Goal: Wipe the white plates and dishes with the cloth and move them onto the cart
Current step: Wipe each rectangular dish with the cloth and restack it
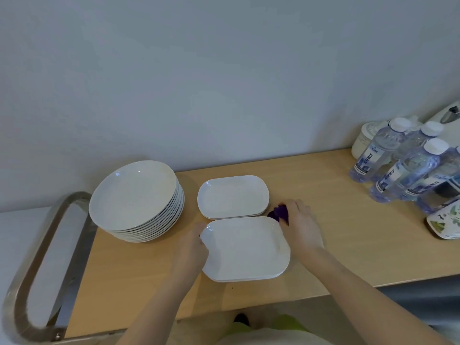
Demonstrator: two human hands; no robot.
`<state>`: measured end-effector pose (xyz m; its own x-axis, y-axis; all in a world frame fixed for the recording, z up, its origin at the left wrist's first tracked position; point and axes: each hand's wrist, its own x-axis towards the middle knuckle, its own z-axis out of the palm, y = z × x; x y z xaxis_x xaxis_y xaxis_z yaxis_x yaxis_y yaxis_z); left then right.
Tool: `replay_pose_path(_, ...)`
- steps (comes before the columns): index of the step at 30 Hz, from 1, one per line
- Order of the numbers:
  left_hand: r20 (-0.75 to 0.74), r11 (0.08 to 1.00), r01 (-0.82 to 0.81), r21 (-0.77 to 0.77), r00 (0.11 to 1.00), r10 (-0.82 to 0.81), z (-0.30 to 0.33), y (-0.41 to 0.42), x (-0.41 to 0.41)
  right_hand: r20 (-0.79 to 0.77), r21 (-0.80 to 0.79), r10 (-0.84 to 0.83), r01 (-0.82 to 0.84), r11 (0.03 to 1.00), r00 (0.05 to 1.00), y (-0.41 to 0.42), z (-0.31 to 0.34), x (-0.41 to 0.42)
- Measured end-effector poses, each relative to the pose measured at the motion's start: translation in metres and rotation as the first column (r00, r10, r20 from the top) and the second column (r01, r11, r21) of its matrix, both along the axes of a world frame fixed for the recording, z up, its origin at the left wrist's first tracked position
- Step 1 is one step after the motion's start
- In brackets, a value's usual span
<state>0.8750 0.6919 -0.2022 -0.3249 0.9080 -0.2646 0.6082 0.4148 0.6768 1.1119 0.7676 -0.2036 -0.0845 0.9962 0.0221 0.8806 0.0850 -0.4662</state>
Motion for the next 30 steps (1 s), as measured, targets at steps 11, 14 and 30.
replay_pose_path(11,-0.047,0.999,-0.032,-0.027,0.998,0.03,-0.006,0.012,-0.002,0.301,-0.145,0.042,0.002,0.989,0.953,0.024,-0.003,0.023)
replay_pose_path(14,-0.07,0.999,-0.042,-0.011,0.997,0.041,-0.005,0.02,-0.002,0.367,-0.188,0.099,-0.03,0.982,0.925,0.024,-0.007,0.021)
replay_pose_path(30,-0.209,0.999,0.029,-0.026,0.977,-0.034,0.004,0.078,-0.007,0.403,-0.472,0.344,-0.129,0.872,0.848,0.073,0.06,-0.012)
